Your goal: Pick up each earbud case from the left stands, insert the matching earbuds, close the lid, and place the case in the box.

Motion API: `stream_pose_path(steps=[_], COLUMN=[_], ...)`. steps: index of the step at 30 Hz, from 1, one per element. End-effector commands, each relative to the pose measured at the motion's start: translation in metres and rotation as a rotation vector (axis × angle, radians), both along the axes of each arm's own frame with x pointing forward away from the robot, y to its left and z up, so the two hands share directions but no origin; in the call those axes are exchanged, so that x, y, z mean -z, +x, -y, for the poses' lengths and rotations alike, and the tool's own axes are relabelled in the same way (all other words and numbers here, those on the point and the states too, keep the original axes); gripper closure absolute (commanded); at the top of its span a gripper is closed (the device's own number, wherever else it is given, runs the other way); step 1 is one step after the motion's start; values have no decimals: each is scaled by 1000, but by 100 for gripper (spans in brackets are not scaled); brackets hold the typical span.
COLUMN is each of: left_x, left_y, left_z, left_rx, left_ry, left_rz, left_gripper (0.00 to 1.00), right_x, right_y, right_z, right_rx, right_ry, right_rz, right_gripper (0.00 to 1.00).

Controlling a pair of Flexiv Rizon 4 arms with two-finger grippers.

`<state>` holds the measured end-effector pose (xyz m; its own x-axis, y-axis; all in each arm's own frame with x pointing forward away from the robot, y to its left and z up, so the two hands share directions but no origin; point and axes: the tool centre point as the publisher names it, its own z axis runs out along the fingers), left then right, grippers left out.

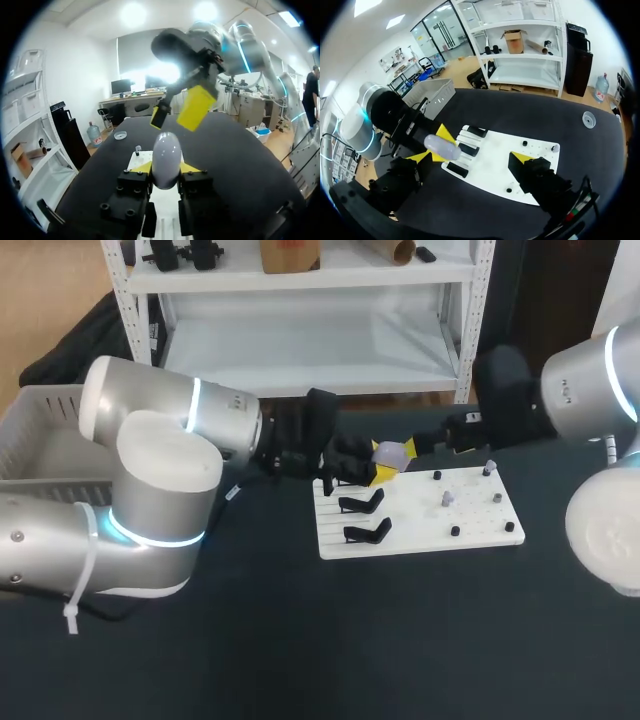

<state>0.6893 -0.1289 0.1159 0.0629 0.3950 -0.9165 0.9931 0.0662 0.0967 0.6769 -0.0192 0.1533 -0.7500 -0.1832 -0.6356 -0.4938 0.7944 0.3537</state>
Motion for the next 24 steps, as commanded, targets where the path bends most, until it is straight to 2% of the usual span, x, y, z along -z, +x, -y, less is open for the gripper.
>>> stream_pose_path(steps=[1,14,24], left_x=[-5,-15,-6], left_y=[2,-10,-14], left_z=[0,3,5], left_rx=[-13,11,21], left_ry=[-11,-17,-7], left_rz=[15,50,25], left_gripper=[100,100,100], right_x=[0,7,1], right_y=[-7,0,3], right_z=[0,-2,-3], right_rx=[-15,-9,-15], right_ry=[8,10,4], right_rz=[-16,-27,-9], right_gripper=[0,0,0])
